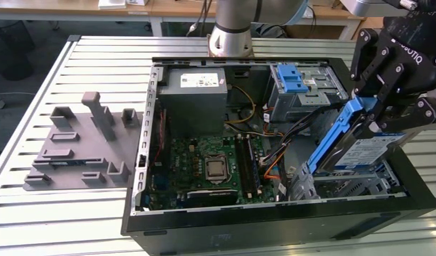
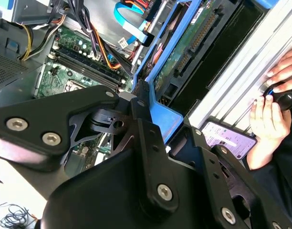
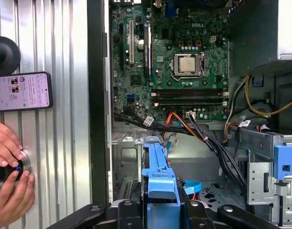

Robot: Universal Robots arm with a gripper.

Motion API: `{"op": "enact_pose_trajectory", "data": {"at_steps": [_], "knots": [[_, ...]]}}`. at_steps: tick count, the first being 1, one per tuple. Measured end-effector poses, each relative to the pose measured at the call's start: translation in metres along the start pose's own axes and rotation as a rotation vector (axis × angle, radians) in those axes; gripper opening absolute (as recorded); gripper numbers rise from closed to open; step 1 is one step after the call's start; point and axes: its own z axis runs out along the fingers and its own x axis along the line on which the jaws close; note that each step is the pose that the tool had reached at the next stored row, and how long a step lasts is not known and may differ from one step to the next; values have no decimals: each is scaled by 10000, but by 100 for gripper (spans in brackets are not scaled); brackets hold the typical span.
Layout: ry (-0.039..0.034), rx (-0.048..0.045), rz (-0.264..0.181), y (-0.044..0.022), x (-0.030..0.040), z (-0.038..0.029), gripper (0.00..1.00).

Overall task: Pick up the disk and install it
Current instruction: 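Insert the disk into the insertion slot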

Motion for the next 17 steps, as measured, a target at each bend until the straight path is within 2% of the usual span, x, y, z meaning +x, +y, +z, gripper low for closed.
{"op": "enact_pose_trajectory", "data": {"at_steps": [17], "knots": [[-2,0,0,4,0,89,36]]}}
